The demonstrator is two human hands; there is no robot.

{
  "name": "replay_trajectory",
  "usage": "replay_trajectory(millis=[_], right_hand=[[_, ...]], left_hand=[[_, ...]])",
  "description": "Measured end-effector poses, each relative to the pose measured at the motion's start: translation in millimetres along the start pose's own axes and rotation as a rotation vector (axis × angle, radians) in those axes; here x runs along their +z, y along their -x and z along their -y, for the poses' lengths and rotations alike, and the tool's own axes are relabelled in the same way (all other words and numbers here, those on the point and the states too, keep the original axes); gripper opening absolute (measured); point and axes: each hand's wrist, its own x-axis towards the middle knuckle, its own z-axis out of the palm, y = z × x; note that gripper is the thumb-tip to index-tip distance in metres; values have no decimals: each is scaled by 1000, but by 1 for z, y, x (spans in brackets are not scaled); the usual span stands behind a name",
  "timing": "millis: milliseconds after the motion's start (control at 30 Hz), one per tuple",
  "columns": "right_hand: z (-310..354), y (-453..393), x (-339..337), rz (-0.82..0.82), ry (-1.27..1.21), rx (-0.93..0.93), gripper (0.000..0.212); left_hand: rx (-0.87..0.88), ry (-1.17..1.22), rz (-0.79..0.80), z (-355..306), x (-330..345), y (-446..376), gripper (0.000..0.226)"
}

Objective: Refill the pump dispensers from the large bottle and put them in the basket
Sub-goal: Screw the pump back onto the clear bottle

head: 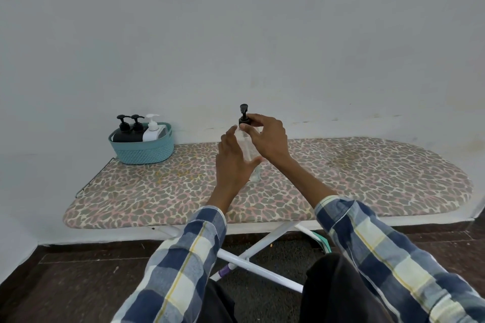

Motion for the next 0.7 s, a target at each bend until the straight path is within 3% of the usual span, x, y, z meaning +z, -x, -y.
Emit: replay_trajectory(millis=[167, 300, 367, 467, 700], right_hand=[[-23, 10, -3, 162, -53, -48, 53], [-54, 39, 12, 211, -76, 11, 85], [-68, 50, 22, 205, -31, 46, 98], [-76, 61, 35, 234, 34, 107, 98], [-97, 51, 21, 128, -8, 119, 90]], left_hand=[[0, 204, 145, 10, -20, 9, 105], [-75, 210, 157, 27, -34, 23, 65], [-210, 329, 111, 32, -30, 29, 45], [-427, 544, 82, 25, -27, 31, 45], [-433, 609, 132, 11, -6, 18, 37]])
